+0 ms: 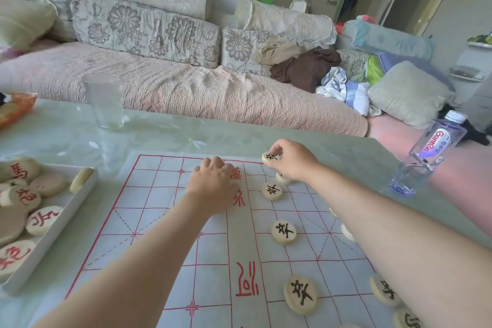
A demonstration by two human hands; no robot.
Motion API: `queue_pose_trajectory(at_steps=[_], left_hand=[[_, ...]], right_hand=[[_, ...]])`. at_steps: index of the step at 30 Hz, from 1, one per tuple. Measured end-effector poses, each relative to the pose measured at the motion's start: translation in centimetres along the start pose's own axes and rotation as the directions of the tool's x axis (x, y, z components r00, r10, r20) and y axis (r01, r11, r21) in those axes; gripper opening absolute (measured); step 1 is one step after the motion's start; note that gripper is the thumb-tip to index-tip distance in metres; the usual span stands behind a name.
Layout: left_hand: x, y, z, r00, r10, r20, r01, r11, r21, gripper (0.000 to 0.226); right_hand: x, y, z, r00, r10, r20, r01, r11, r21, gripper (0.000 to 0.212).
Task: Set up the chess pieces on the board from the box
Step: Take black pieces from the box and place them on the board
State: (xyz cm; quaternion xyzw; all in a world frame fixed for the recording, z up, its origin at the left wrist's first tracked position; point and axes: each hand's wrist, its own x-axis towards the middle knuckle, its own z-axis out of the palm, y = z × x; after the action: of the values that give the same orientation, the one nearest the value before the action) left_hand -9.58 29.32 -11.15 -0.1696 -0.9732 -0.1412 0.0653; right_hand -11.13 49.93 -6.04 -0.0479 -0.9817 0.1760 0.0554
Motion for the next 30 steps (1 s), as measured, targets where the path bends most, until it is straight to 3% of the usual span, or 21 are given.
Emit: queue_pose_trajectory(at_steps=[9, 13, 21, 30], left_hand=[[0.0, -0.4, 0.2, 1.000, 0.008, -0.005, -0.008, 1.000, 0.014, 0.048], [0.0, -0.3, -0.3, 1.000, 0.000, -0.009, 0.000, 1.000, -0.026, 0.046], [-1.7, -3.0, -4.4, 0.993, -0.056, -0.103, 0.044, 0.992, -0.116, 0.037], [-8.8, -13.1, -11.1, 0.954, -0.236, -0.182, 0.240, 0.971, -0.001, 0.033]], right_hand=[[0.9, -1.8, 2.1, 0.996, -0.045, 0.075, 0.058, 0.979, -0.193, 0.025], [0.4, -2.5, 0.9, 0.992, -0.039, 0.122, 0.066, 0.971, -0.230, 0.034], [-2.0, -8.7, -0.1, 0.973, -0.194, 0.121, 0.196, 0.981, 0.001, 0.023], [-5.8, -22.8, 3.1, 0.880, -0.433, 0.197, 0.408, 0.900, 0.154, 0.023]])
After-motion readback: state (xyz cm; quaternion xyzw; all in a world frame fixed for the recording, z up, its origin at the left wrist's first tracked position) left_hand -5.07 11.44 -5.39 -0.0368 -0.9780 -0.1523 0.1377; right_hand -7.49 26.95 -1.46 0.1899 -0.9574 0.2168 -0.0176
